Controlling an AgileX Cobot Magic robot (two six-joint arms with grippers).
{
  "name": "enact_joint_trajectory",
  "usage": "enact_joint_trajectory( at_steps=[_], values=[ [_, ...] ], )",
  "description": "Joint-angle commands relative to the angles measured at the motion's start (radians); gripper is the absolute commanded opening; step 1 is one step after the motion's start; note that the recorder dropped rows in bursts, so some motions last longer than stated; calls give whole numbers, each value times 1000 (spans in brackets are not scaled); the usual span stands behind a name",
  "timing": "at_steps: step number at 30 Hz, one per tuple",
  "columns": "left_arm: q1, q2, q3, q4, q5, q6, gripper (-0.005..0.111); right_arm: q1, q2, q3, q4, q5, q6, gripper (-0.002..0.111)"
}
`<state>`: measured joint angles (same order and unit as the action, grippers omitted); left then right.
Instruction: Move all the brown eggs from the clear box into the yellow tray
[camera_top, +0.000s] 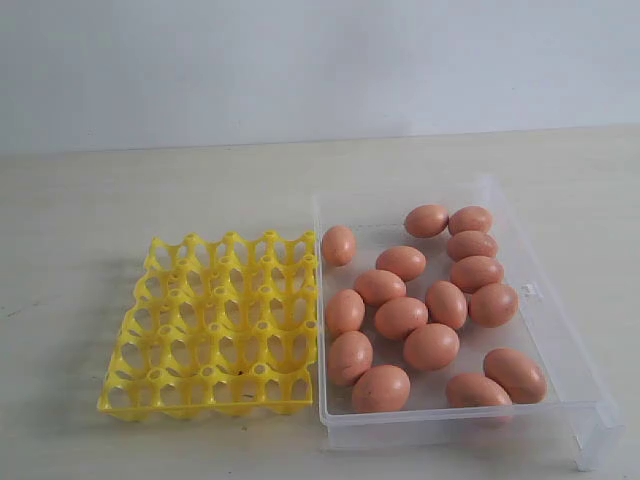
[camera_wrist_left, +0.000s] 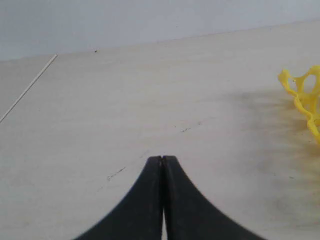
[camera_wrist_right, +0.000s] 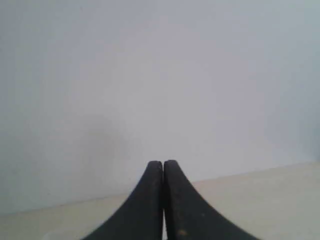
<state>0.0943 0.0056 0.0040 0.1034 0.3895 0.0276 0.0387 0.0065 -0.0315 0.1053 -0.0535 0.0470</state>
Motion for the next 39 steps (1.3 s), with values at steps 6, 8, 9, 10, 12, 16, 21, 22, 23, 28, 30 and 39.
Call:
enact_joint_trajectory(
  at_steps=[6, 8, 9, 10, 12, 16, 21, 22, 23, 28, 30, 39],
  values=[
    [-5, -6, -4, -2, -9, -6, 0, -4, -7, -130, 1, 104, 239, 0],
    [-5, -6, -4, -2, -9, -6, 0, -4, -3, -169, 6, 159, 255, 0],
    [-5, -6, -4, -2, -9, -6, 0, -4, 8, -192, 12, 182, 257, 0],
    [-5, -6, -4, -2, -9, -6, 0, -4, 22, -216, 12, 207, 249, 0],
    [-5, -6, -4, -2, -9, -6, 0, -4, 54, -268, 12, 257, 192, 0],
    [-5, -6, -4, -2, -9, -6, 0, -4, 164, -390, 67, 401, 40, 0],
    [-5, -6, -4, -2, -9, -6, 0, 32, 329, -472, 323, 541, -361, 0],
    [-5, -6, -4, -2, -9, -6, 0, 48, 365, -480, 350, 557, -386, 0],
    [-5, -6, -4, -2, -9, -6, 0, 65, 405, -491, 356, 575, -393, 0],
    [-5, -6, -4, -2, -9, -6, 0, 209, 846, -719, 169, 853, -292, 0],
    [-5, -6, -4, -2, -9, -6, 0, 278, 975, -812, 100, 898, -292, 0],
    [-5, -6, -4, -2, -9, -6, 0, 475, 1481, -1107, 25, 966, -595, 9]
  ],
)
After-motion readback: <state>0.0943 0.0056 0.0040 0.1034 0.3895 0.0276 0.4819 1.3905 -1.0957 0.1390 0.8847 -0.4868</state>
